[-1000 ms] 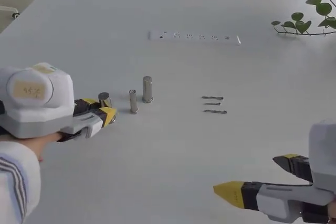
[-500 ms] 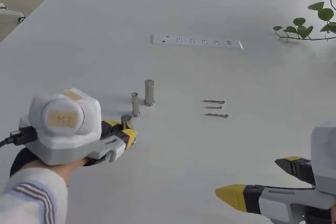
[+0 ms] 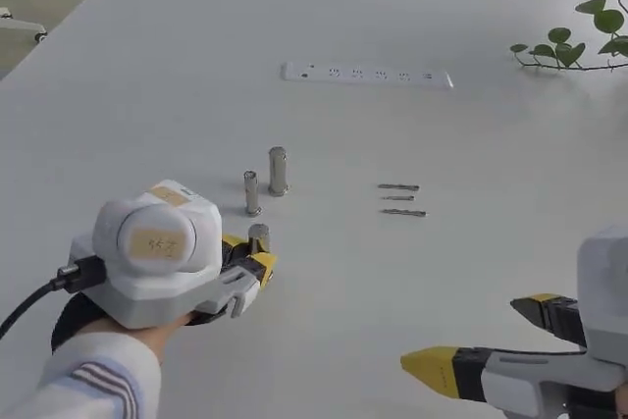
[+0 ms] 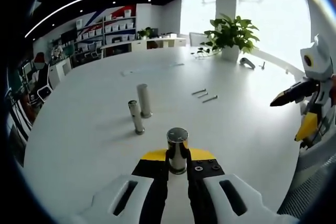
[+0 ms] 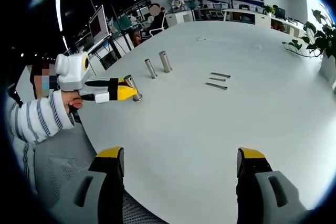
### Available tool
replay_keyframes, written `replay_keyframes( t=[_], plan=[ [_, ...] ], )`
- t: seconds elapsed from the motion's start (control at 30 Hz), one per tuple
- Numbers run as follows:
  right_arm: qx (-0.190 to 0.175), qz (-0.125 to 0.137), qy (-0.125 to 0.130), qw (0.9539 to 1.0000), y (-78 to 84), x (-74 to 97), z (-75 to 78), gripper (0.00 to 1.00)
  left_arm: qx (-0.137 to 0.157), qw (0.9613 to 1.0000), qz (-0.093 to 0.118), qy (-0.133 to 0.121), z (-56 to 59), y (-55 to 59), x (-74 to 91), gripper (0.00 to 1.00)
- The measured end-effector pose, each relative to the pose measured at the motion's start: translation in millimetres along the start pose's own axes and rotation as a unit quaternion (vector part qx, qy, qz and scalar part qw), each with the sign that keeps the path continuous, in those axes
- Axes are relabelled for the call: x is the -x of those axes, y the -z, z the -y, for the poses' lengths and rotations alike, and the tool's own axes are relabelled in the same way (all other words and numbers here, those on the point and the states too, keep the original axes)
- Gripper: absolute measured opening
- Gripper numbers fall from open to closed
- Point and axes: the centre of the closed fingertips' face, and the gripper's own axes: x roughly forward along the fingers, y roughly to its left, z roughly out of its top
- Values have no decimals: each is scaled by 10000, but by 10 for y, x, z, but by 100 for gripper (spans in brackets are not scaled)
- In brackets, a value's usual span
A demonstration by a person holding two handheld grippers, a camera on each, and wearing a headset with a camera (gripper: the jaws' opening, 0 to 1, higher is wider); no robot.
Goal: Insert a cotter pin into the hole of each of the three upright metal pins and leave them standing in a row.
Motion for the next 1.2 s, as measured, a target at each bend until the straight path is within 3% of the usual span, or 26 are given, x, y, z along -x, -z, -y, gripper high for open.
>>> replay_keyframes(
  t=[0.5,1.2],
  plan=[
    [-25,-42,31,10000,31,9,22,87,-122,9998,-97,112,48,63,-24,9],
    [16,-111,-8,9999,45,-8,-28,86,-125,9998,-59,121,45,87,14,9]
  ],
)
